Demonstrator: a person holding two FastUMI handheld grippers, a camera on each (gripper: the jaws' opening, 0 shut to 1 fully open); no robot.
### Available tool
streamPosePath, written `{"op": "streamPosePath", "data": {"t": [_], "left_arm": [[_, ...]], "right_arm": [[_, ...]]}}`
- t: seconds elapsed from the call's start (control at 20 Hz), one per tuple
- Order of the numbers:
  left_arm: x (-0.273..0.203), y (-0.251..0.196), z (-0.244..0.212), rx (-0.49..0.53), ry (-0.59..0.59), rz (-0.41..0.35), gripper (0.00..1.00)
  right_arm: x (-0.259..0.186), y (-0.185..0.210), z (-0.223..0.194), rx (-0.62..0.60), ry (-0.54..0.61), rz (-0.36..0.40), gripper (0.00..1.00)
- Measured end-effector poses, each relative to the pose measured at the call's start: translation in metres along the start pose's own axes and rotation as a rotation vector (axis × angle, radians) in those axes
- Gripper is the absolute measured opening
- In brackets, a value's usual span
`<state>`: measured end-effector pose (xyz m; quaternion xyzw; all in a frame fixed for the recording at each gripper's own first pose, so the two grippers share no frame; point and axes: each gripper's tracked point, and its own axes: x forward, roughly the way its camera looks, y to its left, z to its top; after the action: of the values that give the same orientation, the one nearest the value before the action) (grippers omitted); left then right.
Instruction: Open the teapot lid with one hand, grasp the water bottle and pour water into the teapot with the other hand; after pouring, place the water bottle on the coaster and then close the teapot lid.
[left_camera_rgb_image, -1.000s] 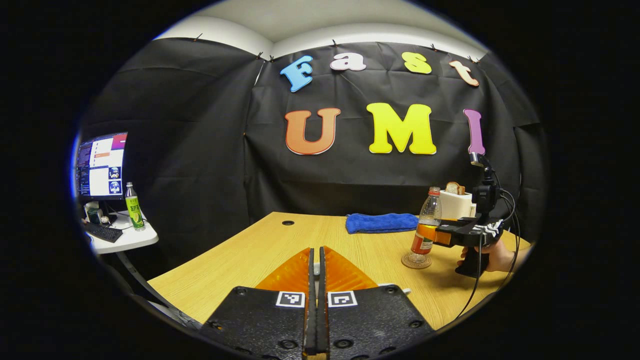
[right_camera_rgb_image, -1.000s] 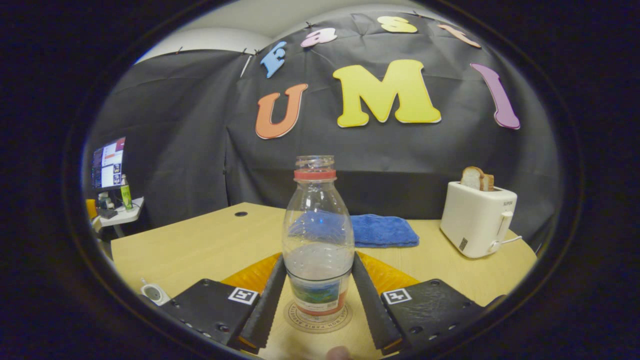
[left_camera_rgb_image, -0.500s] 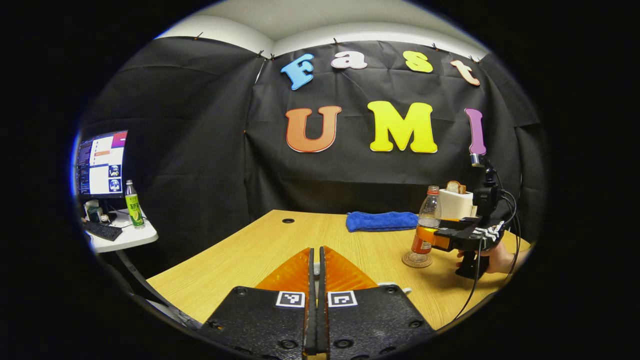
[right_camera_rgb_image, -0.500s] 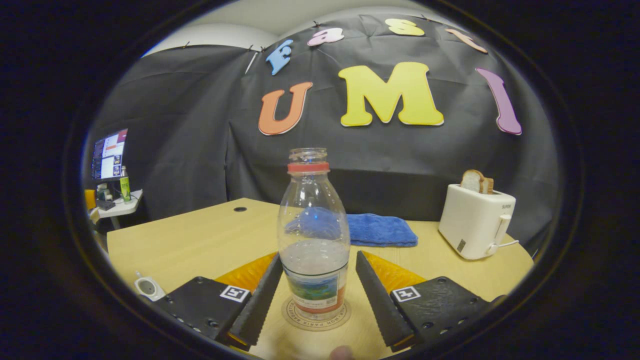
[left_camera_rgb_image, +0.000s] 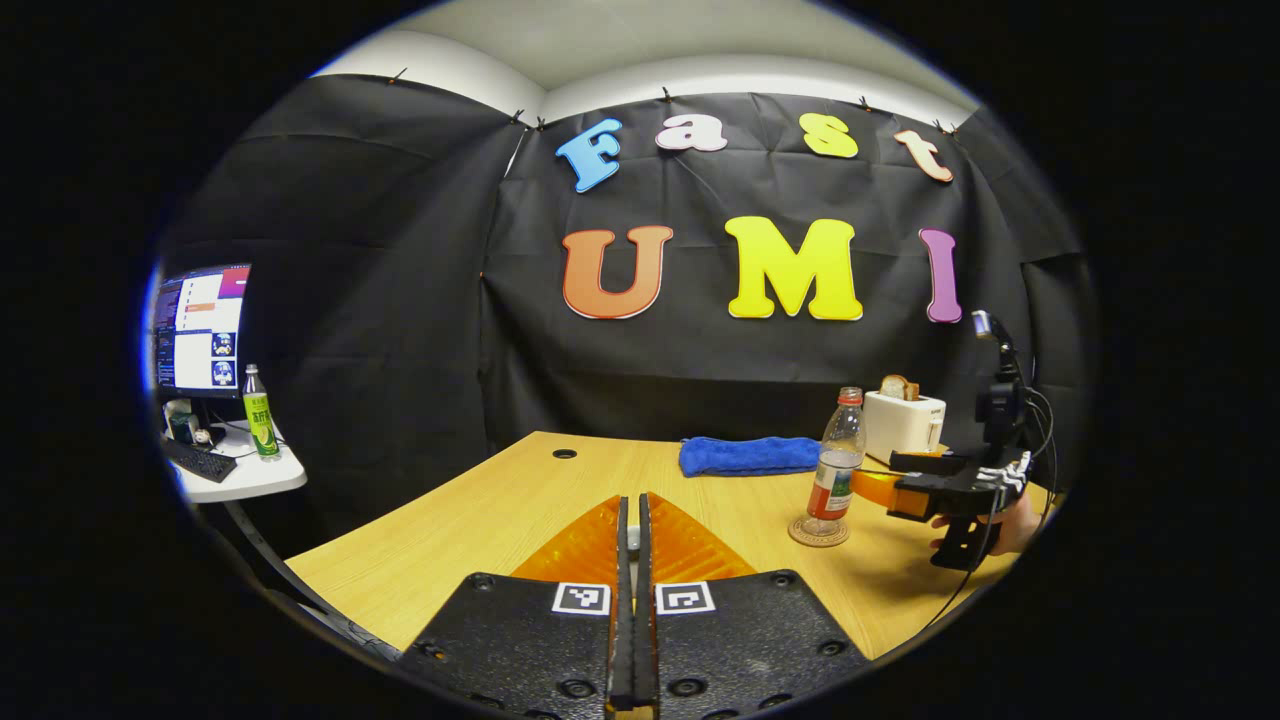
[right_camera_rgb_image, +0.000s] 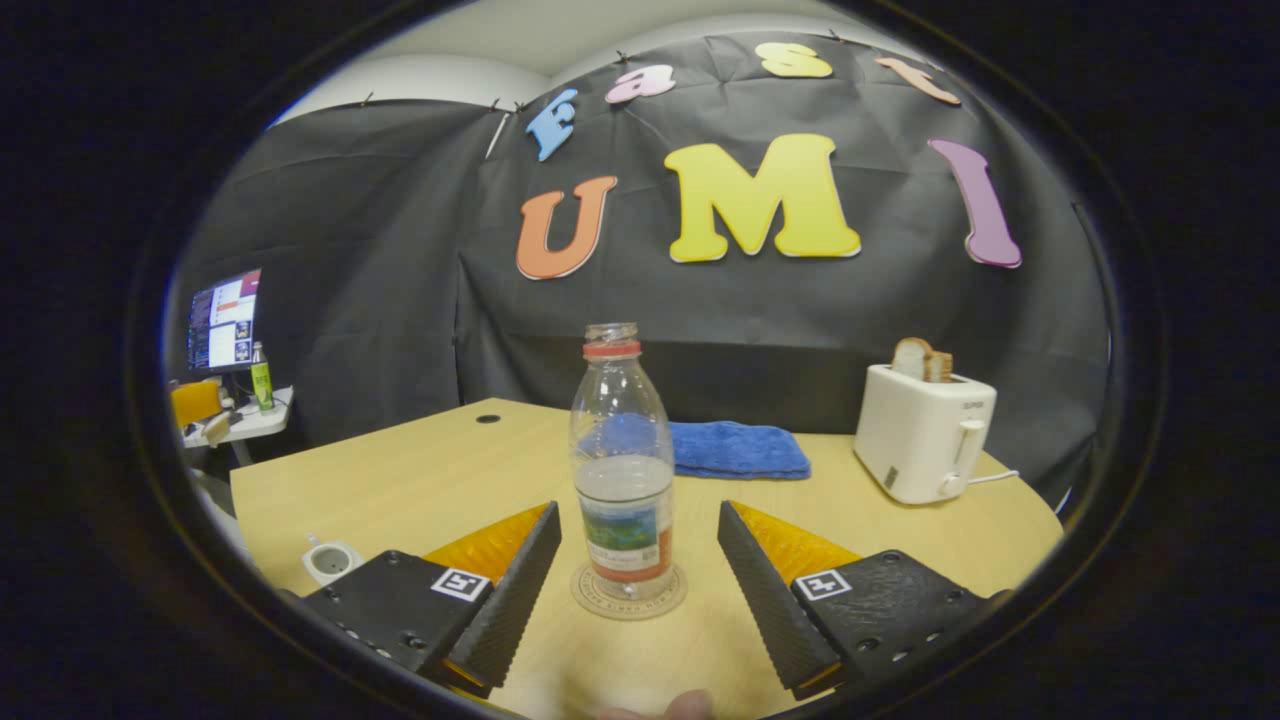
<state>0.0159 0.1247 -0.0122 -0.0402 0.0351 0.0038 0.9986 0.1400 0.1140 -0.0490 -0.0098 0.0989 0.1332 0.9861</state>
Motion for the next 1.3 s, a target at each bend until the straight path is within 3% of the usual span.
{"op": "streamPosePath", "data": {"t": [0.25, 0.55, 0.85, 1.3], "left_arm": [[0.013, -0.044, -0.009, -0.036, -0.024, -0.097, 0.03], [0.028, -0.08, -0.034, -0.01, 0.026, -0.159, 0.03], [0.038, -0.088, -0.063, 0.006, 0.075, -0.158, 0.02], [0.046, -0.085, -0.088, -0.016, 0.127, -0.136, 0.03]], "right_arm": [[-0.065, -0.025, 0.002, -0.019, -0.076, -0.062, 0.94], [-0.107, -0.061, -0.025, 0.039, -0.063, -0.132, 0.94], [-0.126, -0.089, -0.036, 0.094, -0.055, -0.177, 0.93], [-0.133, -0.097, -0.041, 0.092, -0.05, -0.192, 0.92]]}}
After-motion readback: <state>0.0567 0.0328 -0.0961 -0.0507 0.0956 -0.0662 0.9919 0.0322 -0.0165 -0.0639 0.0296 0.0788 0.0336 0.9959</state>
